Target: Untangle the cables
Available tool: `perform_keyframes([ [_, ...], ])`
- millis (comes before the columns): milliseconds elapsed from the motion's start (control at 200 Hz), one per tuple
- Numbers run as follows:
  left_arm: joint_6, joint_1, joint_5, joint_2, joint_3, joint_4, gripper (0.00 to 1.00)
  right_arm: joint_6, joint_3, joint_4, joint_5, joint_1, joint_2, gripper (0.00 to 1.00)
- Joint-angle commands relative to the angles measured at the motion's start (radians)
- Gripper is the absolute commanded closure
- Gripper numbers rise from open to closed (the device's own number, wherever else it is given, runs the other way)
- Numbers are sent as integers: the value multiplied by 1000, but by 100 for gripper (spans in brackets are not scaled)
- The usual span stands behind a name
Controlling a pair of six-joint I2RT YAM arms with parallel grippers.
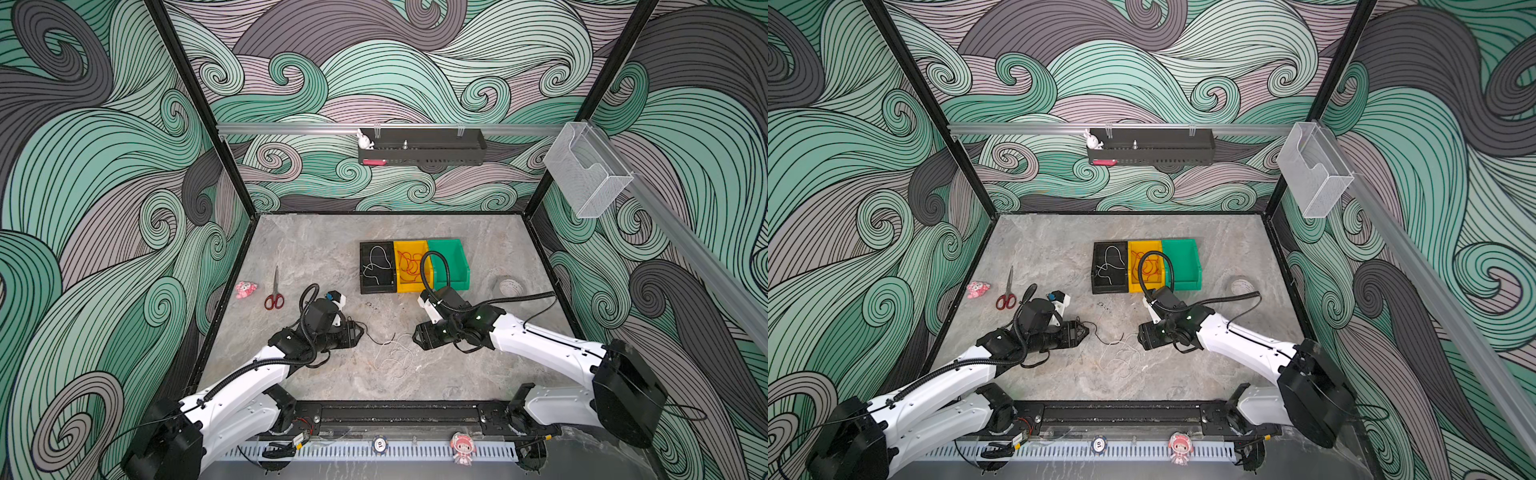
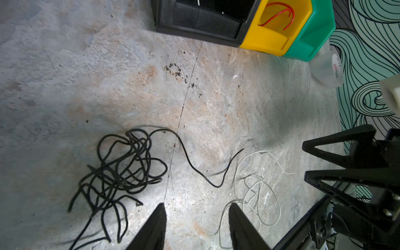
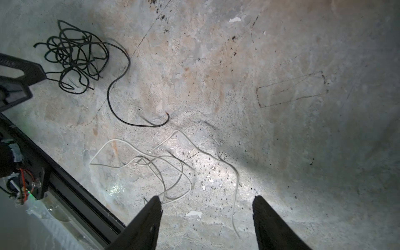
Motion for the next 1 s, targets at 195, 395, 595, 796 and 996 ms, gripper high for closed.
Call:
perform_keyframes([
  [195, -8, 1, 9, -15, -7, 5, 50, -84, 44, 59, -43, 111, 19, 13],
  [395, -9, 2, 6, -30, -7, -5, 50, -132, 92, 58, 9, 165, 140, 17],
  [595, -13, 2, -3, -41, -14, -10, 50, -140, 125, 59, 63, 220, 241, 22],
  [796, -16, 2, -13, -39, -14, -18, 51, -131, 149, 57, 165, 263, 311, 36],
  [996, -25, 2, -40, -42, -16, -30, 51, -127, 163, 55, 221, 272, 362, 51],
])
